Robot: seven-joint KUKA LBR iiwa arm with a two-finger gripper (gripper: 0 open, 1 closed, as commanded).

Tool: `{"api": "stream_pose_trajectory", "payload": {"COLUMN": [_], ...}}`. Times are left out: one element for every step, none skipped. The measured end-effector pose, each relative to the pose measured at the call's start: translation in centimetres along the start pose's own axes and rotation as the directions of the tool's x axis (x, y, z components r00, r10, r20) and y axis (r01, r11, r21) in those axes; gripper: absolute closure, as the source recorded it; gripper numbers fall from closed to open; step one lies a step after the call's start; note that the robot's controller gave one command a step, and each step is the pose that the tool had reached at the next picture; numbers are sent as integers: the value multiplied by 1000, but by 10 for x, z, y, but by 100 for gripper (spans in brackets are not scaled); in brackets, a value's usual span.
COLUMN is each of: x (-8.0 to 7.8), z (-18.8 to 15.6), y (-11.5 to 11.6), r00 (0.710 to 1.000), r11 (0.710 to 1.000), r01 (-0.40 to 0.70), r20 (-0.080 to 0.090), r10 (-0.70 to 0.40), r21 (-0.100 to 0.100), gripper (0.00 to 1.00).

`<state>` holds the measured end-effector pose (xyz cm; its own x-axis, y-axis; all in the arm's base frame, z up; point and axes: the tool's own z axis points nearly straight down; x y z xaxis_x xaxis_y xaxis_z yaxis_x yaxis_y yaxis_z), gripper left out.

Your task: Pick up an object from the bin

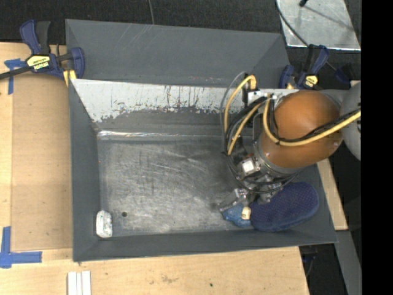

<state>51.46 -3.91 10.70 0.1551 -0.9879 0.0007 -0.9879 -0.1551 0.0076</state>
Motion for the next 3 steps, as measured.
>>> {"api": "stream_pose_trajectory", "payload": {"x": [-13, -17, -14], "z": [-1, 23, 37], "y": [-11, -1, -12], "r00": [999, 979, 972], "r11": [999, 979, 972], "r01": [39, 204, 235], "r20": [-1, -2, 2], "r10": [-39, -204, -235], "r21": [-10, -9, -17], "gripper": [0, 0, 0]}}
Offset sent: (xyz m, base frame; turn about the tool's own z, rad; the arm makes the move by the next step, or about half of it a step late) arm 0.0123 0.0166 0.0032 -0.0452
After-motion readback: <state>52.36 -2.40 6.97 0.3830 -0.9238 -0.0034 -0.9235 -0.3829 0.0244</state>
